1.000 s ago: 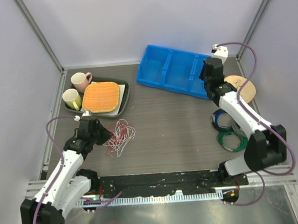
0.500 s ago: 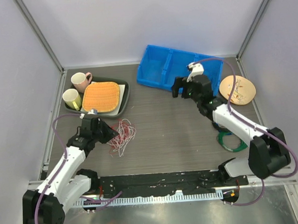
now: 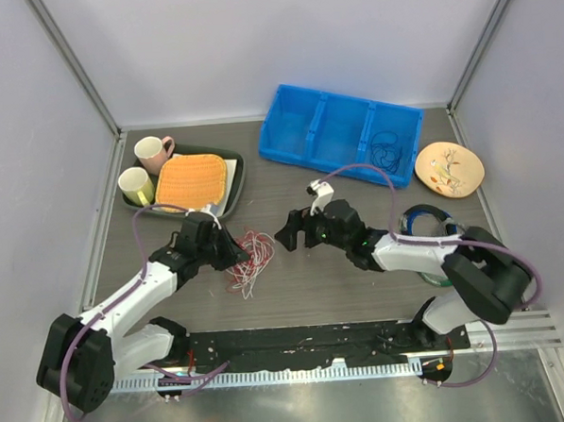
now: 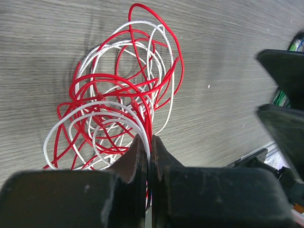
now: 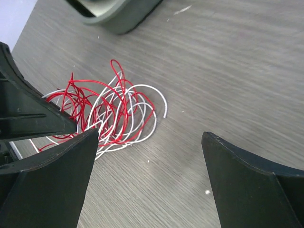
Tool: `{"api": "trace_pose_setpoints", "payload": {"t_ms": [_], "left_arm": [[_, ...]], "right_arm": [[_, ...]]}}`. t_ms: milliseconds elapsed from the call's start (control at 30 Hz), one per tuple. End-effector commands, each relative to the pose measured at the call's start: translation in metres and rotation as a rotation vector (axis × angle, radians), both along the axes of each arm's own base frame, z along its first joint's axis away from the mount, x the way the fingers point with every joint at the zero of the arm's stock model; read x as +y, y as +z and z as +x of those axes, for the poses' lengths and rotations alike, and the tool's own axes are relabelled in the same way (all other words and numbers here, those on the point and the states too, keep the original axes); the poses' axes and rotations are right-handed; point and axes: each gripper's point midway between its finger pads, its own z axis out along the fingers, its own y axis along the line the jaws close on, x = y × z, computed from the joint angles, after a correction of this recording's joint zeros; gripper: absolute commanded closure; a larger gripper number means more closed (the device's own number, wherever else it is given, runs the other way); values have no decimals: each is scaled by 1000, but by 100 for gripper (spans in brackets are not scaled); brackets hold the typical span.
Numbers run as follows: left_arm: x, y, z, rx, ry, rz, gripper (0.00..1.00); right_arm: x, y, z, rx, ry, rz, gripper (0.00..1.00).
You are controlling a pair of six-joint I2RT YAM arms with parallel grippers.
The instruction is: Untangle the cables
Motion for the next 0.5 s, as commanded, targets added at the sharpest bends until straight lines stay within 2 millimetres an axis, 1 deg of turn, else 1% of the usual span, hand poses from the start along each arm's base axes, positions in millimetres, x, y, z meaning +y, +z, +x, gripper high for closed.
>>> {"api": "trace_pose_setpoints", "payload": {"t_ms": [0, 33, 67, 133, 167, 233, 267, 300, 333, 367, 400, 433, 467], "left_arm": [[-13, 27, 17, -89, -10, -48, 100], [-13, 25, 17, -89, -9, -45, 100], [-11, 27, 17, -98, -2, -44, 100], [-8, 24, 16, -99, 10, -32, 100], [-7, 25, 16, -101, 10, -28, 100], [-5, 25, 15, -97, 12, -18, 100], [-4, 26, 15, -102, 15, -17, 100], [-3, 25, 15, -103, 20, -13, 100], [-3, 25, 16, -104, 24, -7, 100], [-2, 25, 16, -104, 26, -4, 100], [0, 25, 15, -102, 25, 4, 100], [0, 26, 15, -103, 25, 5, 100], [1, 27, 16, -108, 33, 11, 100]], "right_arm": [[48, 16, 5, -11, 60, 115, 4], [54, 12, 6, -6, 65, 107, 4], [62, 5, 9, 7, 71, 91, 4], [71, -3, 9, 26, 79, 71, 7], [78, -7, 12, 36, 80, 61, 10], [87, -15, 9, 52, 97, 42, 15], [94, -12, 12, 48, 104, 48, 21], [96, -24, 10, 71, 111, 23, 24], [99, -28, 10, 82, 116, 16, 26], [104, -26, 12, 86, 114, 19, 33], [104, -36, 11, 110, 111, 5, 39], [105, -38, 11, 118, 107, 3, 45], [105, -40, 13, 122, 97, 1, 54]]}}
